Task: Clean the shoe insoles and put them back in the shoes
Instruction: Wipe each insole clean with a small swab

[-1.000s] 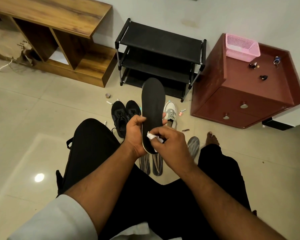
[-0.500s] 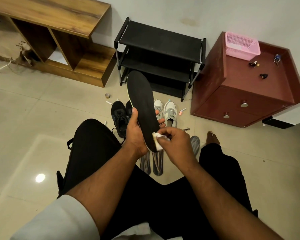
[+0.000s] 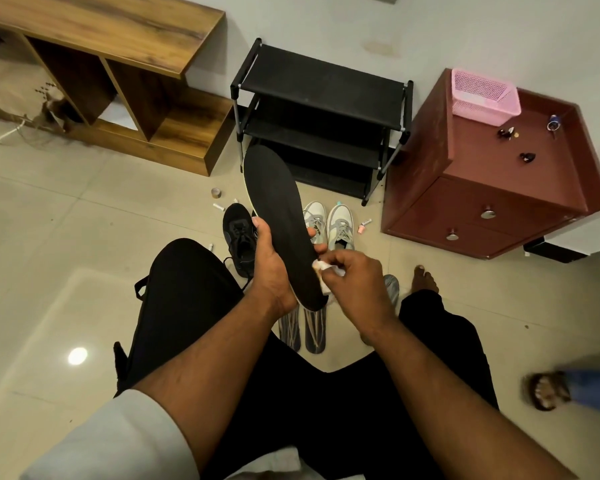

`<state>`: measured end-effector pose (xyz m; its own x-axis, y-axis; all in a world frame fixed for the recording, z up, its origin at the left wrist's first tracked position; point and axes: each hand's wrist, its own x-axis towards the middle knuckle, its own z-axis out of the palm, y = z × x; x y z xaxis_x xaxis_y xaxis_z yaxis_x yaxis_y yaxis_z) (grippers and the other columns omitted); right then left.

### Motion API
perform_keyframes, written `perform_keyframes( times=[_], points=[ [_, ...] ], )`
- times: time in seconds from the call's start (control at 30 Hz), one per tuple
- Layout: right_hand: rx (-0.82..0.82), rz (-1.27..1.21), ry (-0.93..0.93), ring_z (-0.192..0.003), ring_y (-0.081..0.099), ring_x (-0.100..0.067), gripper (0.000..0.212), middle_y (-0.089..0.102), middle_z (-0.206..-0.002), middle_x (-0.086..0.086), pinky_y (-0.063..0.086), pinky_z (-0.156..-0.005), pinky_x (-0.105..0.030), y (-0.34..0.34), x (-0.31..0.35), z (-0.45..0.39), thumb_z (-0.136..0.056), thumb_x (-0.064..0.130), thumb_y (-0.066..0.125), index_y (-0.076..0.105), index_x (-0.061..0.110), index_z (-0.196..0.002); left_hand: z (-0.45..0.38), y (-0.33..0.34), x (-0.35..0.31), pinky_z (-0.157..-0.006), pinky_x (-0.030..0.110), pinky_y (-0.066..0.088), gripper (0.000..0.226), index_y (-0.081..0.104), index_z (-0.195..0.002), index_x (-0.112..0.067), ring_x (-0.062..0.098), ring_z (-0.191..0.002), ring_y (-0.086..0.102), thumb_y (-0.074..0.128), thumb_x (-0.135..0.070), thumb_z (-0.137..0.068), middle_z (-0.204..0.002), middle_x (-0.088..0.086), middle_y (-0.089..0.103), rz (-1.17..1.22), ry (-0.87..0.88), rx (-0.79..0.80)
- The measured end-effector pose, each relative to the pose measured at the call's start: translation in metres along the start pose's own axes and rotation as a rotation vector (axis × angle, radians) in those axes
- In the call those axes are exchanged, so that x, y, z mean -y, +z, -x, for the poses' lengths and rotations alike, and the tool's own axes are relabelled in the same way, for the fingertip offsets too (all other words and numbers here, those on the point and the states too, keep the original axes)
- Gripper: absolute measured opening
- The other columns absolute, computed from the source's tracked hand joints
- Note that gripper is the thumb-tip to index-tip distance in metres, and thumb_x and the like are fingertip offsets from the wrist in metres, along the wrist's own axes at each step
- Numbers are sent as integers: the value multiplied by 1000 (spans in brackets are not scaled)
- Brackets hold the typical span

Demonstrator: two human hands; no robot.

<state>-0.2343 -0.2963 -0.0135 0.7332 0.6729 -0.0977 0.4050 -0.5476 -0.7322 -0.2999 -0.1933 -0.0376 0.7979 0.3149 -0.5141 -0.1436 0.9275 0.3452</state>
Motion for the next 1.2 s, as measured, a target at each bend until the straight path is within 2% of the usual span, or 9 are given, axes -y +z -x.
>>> perform_keyframes(
  times=[0.2, 0.33, 0.5, 0.6, 0.67, 0.9, 1.03, 1.1, 1.2],
  points=[
    [29, 12, -107, -82, 62, -8, 13, 69, -91, 2, 50, -73, -16, 13, 11, 6, -86, 13, 65, 72, 13, -97, -2, -2, 2, -89, 41, 52, 81, 69, -89, -7, 25, -77, 69, 32, -79, -87, -80, 12, 70, -62, 55, -79],
    [64, -118, -82, -79, 62, 0, 11, 67, -85, 10, 46, -69, -8, 13, 14, 6, -85, 15, 68, 73, 17, -95, -3, -3, 0, -90, 42, 53, 83, 69, -94, -5, 26, -81, 69, 35, -80, -84, -88, 16, 70, -41, 32, -96],
    [-89, 61, -30, -83, 61, -10, 13, 69, -93, -1, 43, -69, -7, 3, -6, -9, -86, 16, 67, 72, 15, -98, 0, 1, 0, -85, 42, 53, 84, 66, -98, -4, 27, -82, 69, 33, -80, -84, -84, 14, 70, -32, -13, -43],
    [-25, 37, -93, -84, 62, -11, 13, 68, -93, -1, 52, -74, -21, 9, 4, -2, -86, 13, 66, 72, 13, -98, -2, 1, 1, -92, 43, 52, 82, 66, -94, -4, 27, -83, 68, 37, -79, -84, -87, 15, 69, -32, 0, -64],
    [32, 13, -159, -83, 62, -9, 14, 68, -93, 1, 52, -75, -20, 16, 16, 6, -87, 13, 65, 72, 14, -99, -3, 1, 1, -99, 44, 48, 80, 67, -92, -4, 26, -84, 67, 40, -78, -84, -87, 15, 70, -34, 27, -103],
    [-99, 59, -104, -83, 60, -11, 11, 67, -91, -1, 49, -72, -20, 10, 6, -8, -86, 15, 67, 71, 14, -96, -2, 2, 1, -77, 36, 54, 81, 66, -88, -7, 22, -74, 69, 27, -78, -87, -76, 9, 69, -101, 81, -94],
    [-61, 3, -94, -81, 60, -6, 12, 67, -90, 2, 46, -72, -11, 14, 12, -7, -86, 11, 65, 72, 13, -96, -4, 1, 4, -93, 42, 53, 97, 68, -104, -3, 29, -96, 66, 25, -87, -80, -100, 17, 68, -117, 65, -125],
    [-17, -96, -105, -80, 61, -2, 13, 65, -83, 11, 46, -71, -9, 18, 22, -3, -85, 11, 66, 73, 16, -95, -4, 1, 3, -90, 40, 57, 104, 65, -117, 1, 29, -102, 69, 27, -87, -79, -114, 21, 68, -134, 31, -129],
    [-45, -166, -94, -80, 63, -2, 10, 66, -82, 13, 50, -73, -13, 16, 24, -7, -85, 15, 68, 73, 17, -92, -2, 3, 2, -92, 40, 55, 95, 67, -116, -2, 29, -103, 69, 27, -82, -84, -114, 20, 69, -133, 23, -103]
  ],
)
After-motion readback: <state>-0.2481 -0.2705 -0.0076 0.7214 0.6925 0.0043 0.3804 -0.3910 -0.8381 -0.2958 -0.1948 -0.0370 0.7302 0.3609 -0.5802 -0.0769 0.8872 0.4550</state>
